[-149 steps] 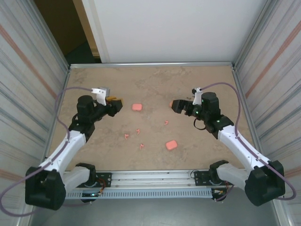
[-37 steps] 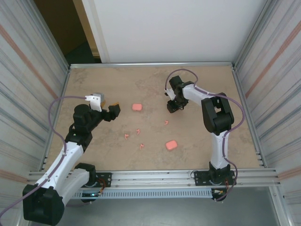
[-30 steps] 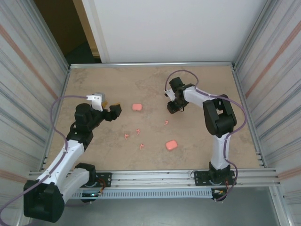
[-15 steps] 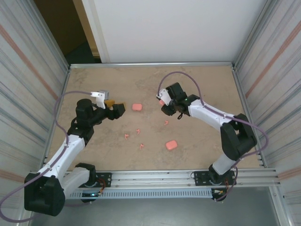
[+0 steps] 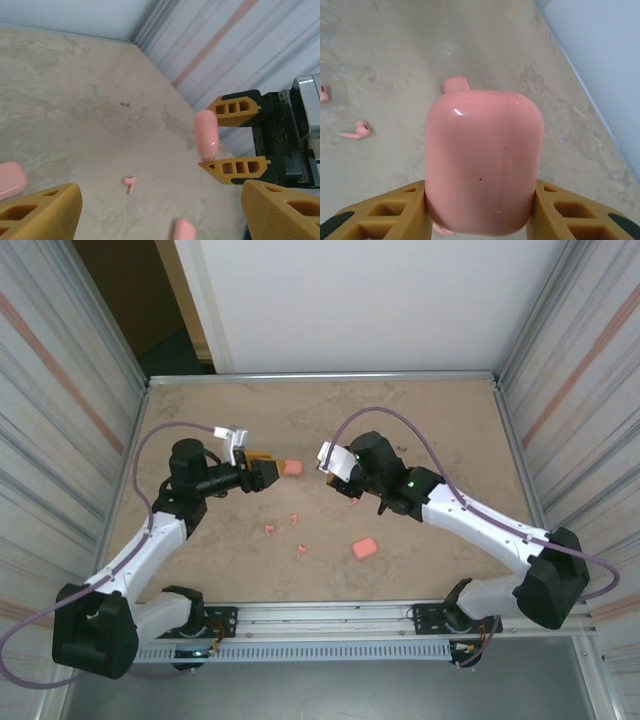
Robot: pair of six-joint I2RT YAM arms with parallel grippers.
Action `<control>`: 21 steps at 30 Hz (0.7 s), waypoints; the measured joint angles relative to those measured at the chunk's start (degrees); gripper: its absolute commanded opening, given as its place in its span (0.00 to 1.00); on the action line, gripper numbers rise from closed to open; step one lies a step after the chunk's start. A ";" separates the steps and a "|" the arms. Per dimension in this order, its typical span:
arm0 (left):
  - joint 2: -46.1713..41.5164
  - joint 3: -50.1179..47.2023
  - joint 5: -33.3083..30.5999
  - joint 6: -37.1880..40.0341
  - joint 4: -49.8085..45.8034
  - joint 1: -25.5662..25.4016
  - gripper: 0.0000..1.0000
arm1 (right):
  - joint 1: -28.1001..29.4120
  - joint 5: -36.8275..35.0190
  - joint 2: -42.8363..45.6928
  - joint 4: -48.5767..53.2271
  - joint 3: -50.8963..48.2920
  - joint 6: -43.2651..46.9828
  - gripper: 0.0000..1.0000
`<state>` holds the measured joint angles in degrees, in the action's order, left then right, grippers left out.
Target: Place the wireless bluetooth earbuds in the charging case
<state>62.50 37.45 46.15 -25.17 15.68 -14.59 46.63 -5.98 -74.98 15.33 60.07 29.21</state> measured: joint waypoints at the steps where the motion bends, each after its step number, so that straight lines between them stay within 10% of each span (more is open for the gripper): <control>1: 0.33 0.15 0.61 -0.35 0.61 -0.37 0.83 | 0.55 -0.09 0.39 0.02 0.00 0.04 0.45; 21: 6.88 5.99 0.87 0.57 0.46 -11.54 0.79 | 4.37 -2.82 2.16 0.04 -0.39 1.31 0.45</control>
<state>69.38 43.44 47.03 -24.60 16.14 -26.13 51.00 -8.80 -72.82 15.38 59.68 30.52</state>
